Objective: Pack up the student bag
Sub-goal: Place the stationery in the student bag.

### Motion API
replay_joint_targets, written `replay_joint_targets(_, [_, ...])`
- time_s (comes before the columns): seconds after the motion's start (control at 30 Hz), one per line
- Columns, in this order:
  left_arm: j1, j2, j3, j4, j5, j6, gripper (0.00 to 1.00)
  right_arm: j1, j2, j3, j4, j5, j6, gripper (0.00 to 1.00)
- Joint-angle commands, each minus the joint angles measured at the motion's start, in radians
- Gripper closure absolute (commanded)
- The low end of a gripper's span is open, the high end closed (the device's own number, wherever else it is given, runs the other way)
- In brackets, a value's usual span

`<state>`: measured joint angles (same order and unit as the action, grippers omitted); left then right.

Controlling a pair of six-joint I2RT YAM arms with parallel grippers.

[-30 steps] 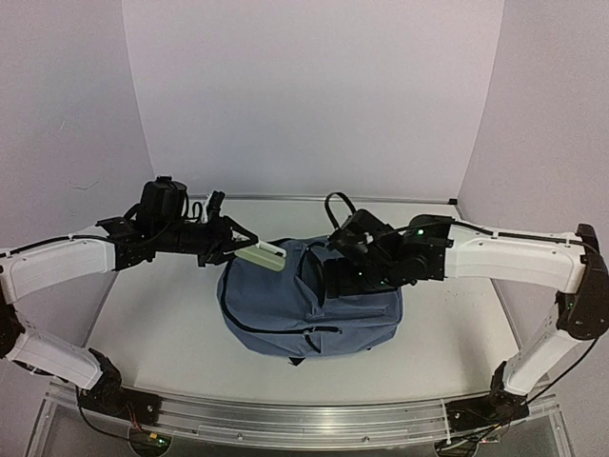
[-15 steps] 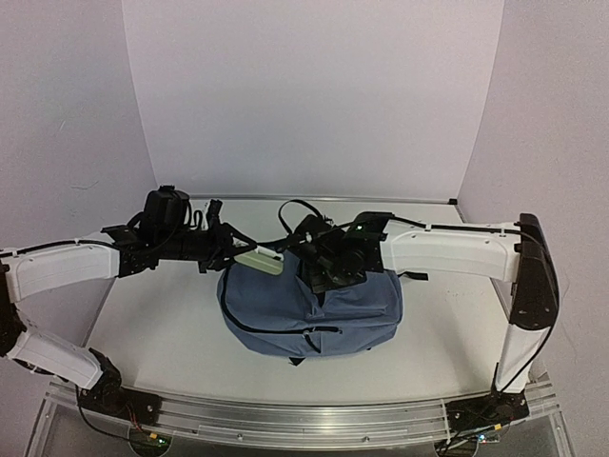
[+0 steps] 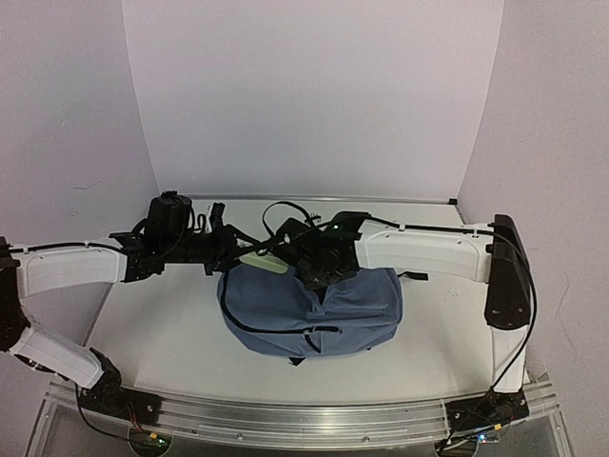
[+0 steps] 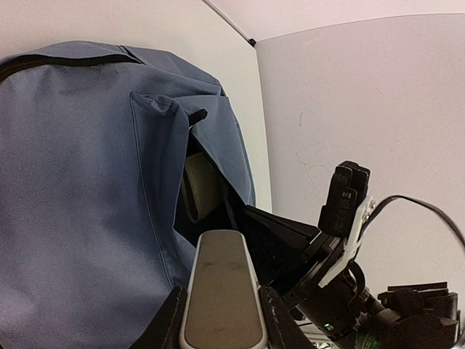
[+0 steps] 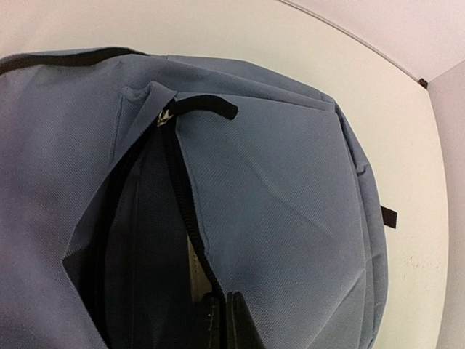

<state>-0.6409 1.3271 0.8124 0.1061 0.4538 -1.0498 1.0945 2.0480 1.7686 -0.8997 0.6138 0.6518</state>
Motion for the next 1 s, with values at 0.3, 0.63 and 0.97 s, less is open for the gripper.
replay_joint_targets(0.3, [-0.09,0.155,0.071,0.22,-0.018,-0.025,1.0,0.001,-0.142,-0.056,0.069,0.02,0.061,1.0])
replay_joint_targets(0.63, [-0.114,0.297,0.134,0.333,0.01,-0.066,1.0,0.0,-0.169,-0.081,0.091,-0.007,0.086,1.0])
replay_joint_targets(0.97, [-0.15,0.447,0.216,0.408,-0.025,-0.091,1.0,0.0,-0.207,-0.116,0.133,-0.028,0.102,1.0])
